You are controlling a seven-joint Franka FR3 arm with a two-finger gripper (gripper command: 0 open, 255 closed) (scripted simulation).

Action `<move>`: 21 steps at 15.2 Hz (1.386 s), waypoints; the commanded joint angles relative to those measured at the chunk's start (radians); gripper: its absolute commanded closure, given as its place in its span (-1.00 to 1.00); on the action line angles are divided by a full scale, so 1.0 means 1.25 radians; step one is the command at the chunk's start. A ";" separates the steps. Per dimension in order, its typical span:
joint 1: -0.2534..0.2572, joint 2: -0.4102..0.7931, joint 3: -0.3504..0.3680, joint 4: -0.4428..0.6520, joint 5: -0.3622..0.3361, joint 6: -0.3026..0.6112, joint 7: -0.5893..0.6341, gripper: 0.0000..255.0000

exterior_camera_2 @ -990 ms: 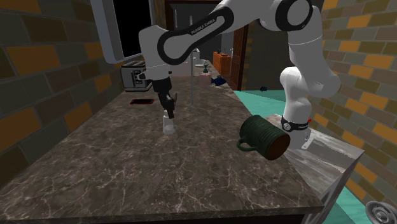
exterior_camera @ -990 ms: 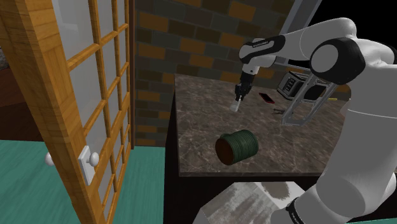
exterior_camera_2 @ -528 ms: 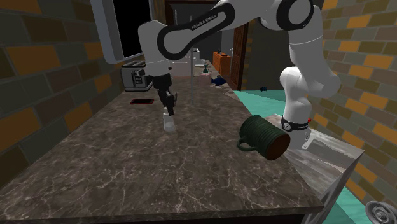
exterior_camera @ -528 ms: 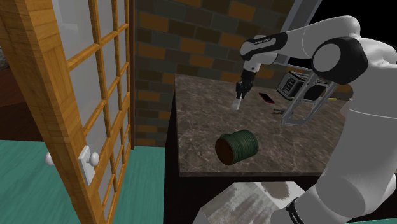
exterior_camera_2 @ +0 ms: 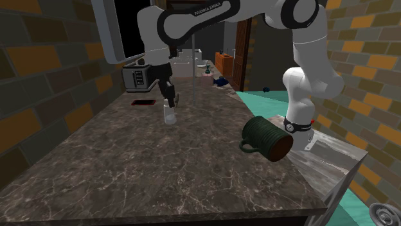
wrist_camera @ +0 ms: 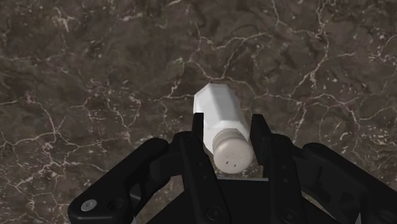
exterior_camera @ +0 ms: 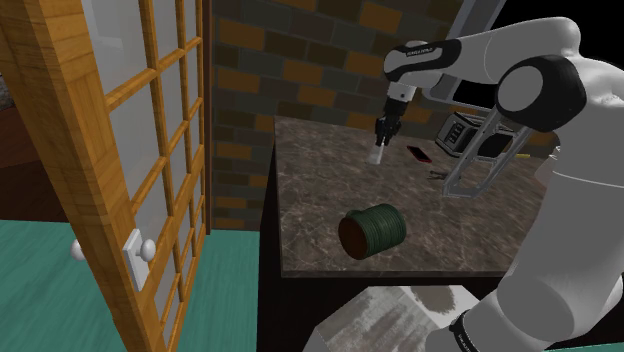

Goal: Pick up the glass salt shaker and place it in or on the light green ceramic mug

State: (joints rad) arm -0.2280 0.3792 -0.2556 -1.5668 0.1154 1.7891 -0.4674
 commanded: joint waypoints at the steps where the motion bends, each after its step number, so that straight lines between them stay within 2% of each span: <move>1: 0.001 -0.006 0.000 0.014 -0.002 -0.020 0.003 1.00; 21: -0.011 -0.004 -0.004 0.233 -0.004 -0.236 0.011 1.00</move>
State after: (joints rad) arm -0.2401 0.3670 -0.2612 -1.3007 0.1092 1.5120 -0.4541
